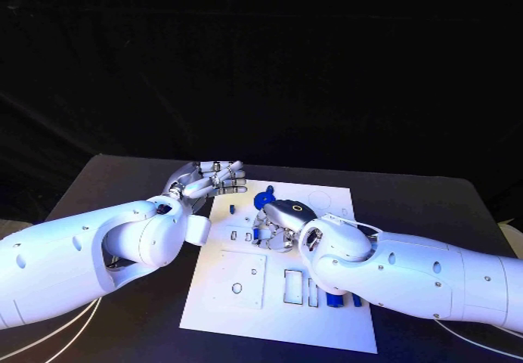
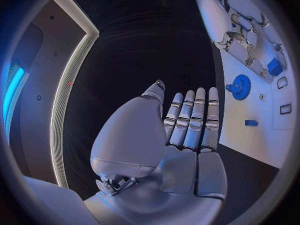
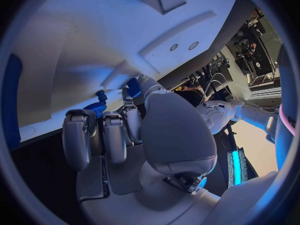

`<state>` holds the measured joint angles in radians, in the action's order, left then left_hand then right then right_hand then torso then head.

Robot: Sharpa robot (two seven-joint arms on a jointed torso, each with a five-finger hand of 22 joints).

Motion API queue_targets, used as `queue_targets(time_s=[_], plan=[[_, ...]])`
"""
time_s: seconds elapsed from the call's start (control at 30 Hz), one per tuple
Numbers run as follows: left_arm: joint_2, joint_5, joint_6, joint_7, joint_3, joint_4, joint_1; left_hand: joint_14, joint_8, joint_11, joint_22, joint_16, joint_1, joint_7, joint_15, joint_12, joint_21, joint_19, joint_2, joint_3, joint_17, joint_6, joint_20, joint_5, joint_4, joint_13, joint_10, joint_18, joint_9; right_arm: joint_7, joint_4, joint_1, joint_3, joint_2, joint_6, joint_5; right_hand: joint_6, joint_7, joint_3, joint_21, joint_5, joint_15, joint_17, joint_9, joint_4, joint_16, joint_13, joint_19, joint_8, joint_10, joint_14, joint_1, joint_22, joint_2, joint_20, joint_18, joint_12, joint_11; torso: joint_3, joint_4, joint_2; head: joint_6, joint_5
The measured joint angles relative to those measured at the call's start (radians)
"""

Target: Assemble the parts on the task board

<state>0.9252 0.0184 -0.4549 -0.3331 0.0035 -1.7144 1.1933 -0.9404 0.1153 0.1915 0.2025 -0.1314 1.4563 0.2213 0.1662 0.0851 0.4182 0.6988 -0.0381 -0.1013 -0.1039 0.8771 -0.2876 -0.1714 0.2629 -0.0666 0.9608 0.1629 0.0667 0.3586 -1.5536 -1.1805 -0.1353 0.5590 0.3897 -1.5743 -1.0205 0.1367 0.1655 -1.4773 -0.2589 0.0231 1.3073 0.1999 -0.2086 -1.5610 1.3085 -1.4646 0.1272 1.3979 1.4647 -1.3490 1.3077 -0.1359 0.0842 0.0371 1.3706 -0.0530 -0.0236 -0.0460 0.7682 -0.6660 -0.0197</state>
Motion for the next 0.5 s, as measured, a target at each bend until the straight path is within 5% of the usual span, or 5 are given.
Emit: queue_targets(time_s=[0.27, 0.5], plan=[[0.000, 0.000, 0.000, 0.001, 0.000, 0.000, 0.000, 0.000, 0.000, 0.000, 0.000, 0.000, 0.000, 0.000, 0.000, 0.000, 0.000, 0.000, 0.000, 0.000, 0.000, 0.000, 0.000, 0.000, 0.000, 0.000, 0.000, 0.000, 0.000, -0.001, -0.001, 0.000, -0.001, 0.000, 0.004, 0.000, 0.022, 0.007, -0.026, 0.010, 0.000, -0.007, 0.001, -0.005, -0.017, 0.004, 0.000, 0.000, -0.012, -0.009, 0.000, 0.023, 0.000, -0.023, 0.007, 0.000, -0.006, -0.009, 0.0001, 0.0004, 0.000, 0.001, 0.001], [-0.001, -0.003, 0.000, 0.010, 0.000, 0.004, 0.000, -0.003, -0.002, 0.000, 0.002, 0.000, 0.000, 0.002, -0.003, -0.005, 0.011, 0.000, 0.000, 0.005, -0.001, 0.002, 0.000, 0.000, -0.004, 0.000, 0.000, 0.000, 0.000, -0.007, -0.028, 0.002, -0.002, 0.023, 0.053, 0.000, 0.090, 0.029, -0.187, 0.032, -0.001, -0.027, 0.001, -0.023, -0.079, 0.011, 0.000, -0.002, -0.035, -0.047, 0.002, 0.045, 0.000, -0.047, 0.023, 0.000, -0.031, -0.029, 0.0001, 0.0000, 0.000, 0.001, 0.006]])
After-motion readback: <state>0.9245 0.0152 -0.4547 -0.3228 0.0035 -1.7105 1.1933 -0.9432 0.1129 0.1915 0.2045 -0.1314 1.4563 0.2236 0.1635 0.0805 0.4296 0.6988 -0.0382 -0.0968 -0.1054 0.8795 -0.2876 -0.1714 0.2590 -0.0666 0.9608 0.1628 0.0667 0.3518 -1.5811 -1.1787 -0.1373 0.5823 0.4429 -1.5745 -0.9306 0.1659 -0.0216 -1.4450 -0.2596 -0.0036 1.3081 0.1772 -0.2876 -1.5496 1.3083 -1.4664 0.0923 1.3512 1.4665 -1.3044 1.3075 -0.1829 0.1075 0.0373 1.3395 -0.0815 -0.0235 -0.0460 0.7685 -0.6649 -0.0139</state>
